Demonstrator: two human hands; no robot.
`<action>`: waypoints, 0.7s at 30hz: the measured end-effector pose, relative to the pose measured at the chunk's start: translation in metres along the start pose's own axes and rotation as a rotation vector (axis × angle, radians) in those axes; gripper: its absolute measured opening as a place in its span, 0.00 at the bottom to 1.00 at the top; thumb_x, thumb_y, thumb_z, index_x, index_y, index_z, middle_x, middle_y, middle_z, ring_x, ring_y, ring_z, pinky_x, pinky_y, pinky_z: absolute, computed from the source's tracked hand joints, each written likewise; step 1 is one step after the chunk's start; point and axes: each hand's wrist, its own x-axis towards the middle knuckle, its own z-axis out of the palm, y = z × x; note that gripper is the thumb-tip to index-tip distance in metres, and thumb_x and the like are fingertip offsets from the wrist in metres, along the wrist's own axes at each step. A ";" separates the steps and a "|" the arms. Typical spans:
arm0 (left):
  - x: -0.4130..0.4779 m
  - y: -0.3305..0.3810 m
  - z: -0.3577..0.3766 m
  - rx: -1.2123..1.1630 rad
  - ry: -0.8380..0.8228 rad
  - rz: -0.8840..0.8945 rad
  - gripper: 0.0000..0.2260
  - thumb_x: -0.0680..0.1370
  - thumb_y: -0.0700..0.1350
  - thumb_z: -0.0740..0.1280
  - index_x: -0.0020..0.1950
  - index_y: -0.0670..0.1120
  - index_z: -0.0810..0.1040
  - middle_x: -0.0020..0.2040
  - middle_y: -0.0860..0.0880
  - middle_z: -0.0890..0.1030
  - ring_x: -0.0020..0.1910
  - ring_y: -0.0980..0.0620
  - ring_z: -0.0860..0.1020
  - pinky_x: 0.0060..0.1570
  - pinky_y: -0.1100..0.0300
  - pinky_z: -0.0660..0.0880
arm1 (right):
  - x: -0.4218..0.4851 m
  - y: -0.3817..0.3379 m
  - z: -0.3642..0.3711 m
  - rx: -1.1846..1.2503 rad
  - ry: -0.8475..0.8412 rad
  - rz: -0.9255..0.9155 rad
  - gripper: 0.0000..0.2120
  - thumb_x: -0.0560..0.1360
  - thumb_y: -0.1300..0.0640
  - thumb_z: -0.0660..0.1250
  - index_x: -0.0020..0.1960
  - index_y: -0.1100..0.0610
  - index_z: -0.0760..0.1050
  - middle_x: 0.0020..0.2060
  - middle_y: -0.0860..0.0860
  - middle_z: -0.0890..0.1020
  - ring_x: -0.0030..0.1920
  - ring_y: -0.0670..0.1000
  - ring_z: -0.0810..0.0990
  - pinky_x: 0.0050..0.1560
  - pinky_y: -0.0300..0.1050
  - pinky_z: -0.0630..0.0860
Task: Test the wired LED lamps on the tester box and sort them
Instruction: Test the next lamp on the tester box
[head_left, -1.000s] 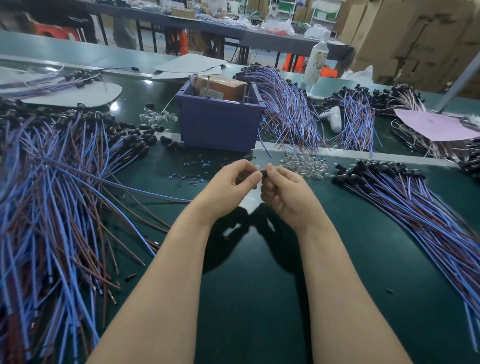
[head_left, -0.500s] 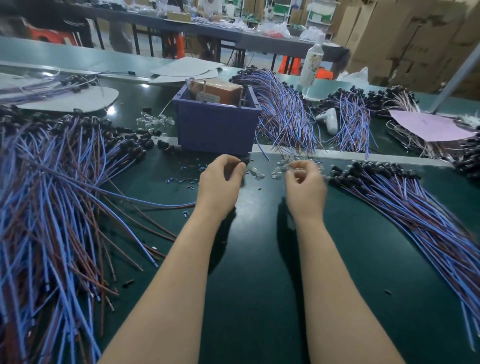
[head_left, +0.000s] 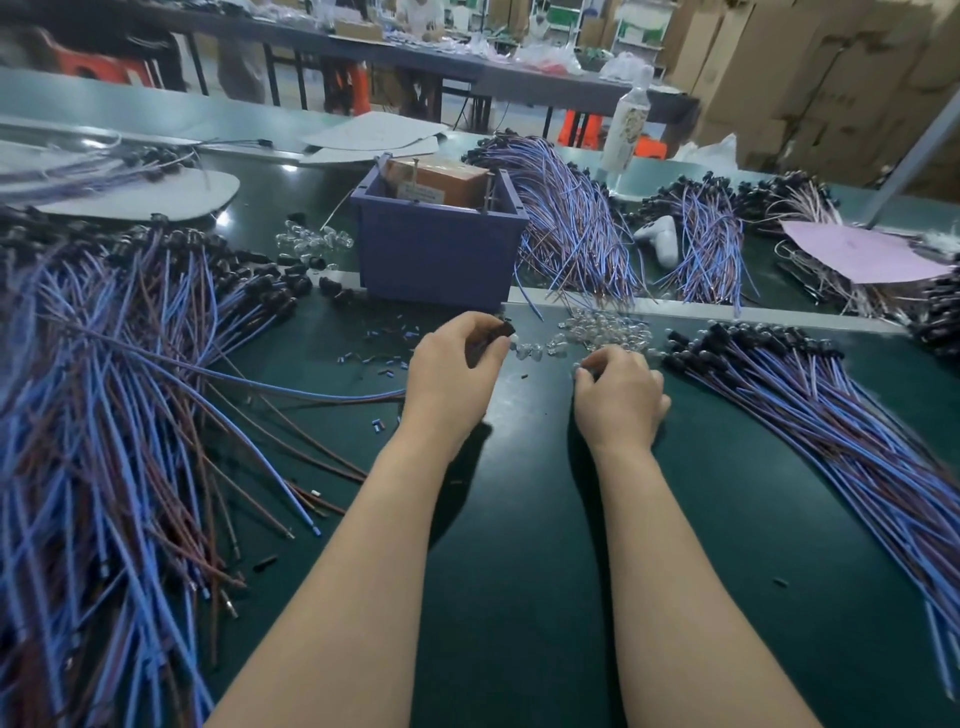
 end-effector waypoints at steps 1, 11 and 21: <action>0.000 0.000 0.000 0.035 -0.010 0.004 0.05 0.77 0.43 0.67 0.51 0.49 0.80 0.44 0.52 0.82 0.44 0.60 0.78 0.57 0.63 0.73 | 0.000 0.000 0.000 -0.010 -0.006 -0.004 0.08 0.78 0.54 0.62 0.54 0.55 0.75 0.58 0.54 0.76 0.61 0.58 0.69 0.60 0.51 0.63; -0.001 -0.001 0.004 0.058 0.015 0.104 0.07 0.78 0.36 0.62 0.55 0.44 0.75 0.46 0.52 0.80 0.48 0.52 0.78 0.49 0.66 0.71 | -0.014 -0.030 -0.016 0.726 -0.163 -0.212 0.09 0.78 0.64 0.61 0.53 0.54 0.78 0.42 0.50 0.79 0.38 0.44 0.73 0.43 0.32 0.72; -0.002 -0.005 0.003 -0.039 -0.010 0.068 0.09 0.78 0.35 0.61 0.54 0.47 0.75 0.45 0.55 0.80 0.43 0.64 0.76 0.44 0.80 0.67 | -0.026 -0.040 -0.018 0.808 -0.062 -0.309 0.06 0.75 0.60 0.68 0.51 0.56 0.82 0.42 0.49 0.84 0.45 0.47 0.82 0.51 0.40 0.78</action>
